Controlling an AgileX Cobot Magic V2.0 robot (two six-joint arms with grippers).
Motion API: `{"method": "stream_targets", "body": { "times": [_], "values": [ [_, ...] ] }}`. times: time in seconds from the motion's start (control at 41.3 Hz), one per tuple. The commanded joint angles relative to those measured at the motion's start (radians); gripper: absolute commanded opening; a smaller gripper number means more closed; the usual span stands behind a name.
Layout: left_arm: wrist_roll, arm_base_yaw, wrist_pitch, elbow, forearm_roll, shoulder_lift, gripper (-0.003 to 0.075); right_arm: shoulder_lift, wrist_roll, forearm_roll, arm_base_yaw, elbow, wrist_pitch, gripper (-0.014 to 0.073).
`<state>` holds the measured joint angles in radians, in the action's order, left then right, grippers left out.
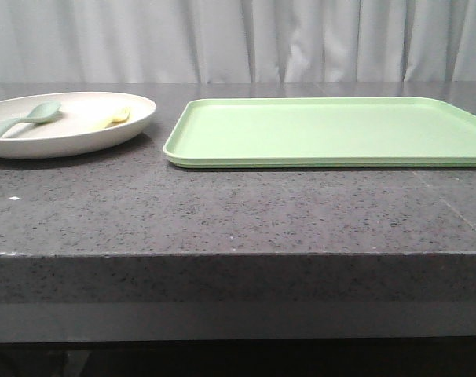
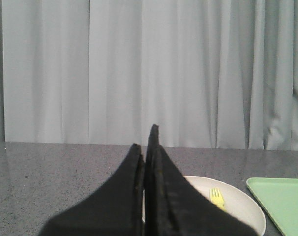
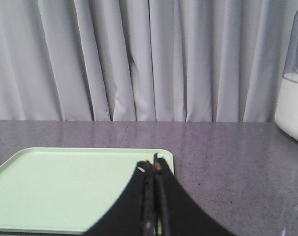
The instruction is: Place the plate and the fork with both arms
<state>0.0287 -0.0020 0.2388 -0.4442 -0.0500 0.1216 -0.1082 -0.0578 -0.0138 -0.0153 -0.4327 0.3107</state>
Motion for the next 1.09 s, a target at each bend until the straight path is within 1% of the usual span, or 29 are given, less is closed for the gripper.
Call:
{"method": "stream_targets", "body": {
  "times": [0.0, 0.073, 0.169, 0.242, 0.436, 0.654, 0.993, 1.065],
  "values": [
    [-0.001, 0.000, 0.037, -0.136, -0.007, 0.111, -0.0018, -0.115, 0.011, 0.014, -0.002, -0.114, 0.025, -0.0068],
    [-0.001, 0.000, 0.092, -0.200, -0.007, 0.171, -0.0018, -0.183, 0.011, 0.014, -0.002, -0.170, 0.075, -0.0068],
    [-0.001, 0.000, 0.083, -0.233, -0.007, 0.238, -0.0018, -0.273, 0.011, 0.014, -0.002, -0.201, 0.089, -0.0068],
    [-0.001, 0.000, 0.061, -0.233, -0.007, 0.266, -0.0018, -0.317, 0.011, 0.014, -0.002, -0.199, 0.078, -0.0068],
    [-0.001, 0.000, 0.068, -0.216, -0.007, 0.315, -0.0018, -0.404, 0.011, 0.014, -0.002, -0.199, 0.067, -0.0068],
    [-0.001, 0.000, 0.065, -0.184, -0.007, 0.333, -0.0018, -0.433, 0.011, 0.014, -0.002, -0.199, 0.067, -0.0068],
    [-0.001, 0.000, 0.056, -0.182, -0.007, 0.333, -0.0018, -0.433, 0.011, 0.014, -0.002, -0.199, 0.068, -0.0067],
    [-0.001, 0.002, 0.032, -0.182, -0.007, 0.333, -0.0013, -0.433, 0.011, 0.014, -0.002, -0.199, 0.064, -0.0039]
  ]
}}
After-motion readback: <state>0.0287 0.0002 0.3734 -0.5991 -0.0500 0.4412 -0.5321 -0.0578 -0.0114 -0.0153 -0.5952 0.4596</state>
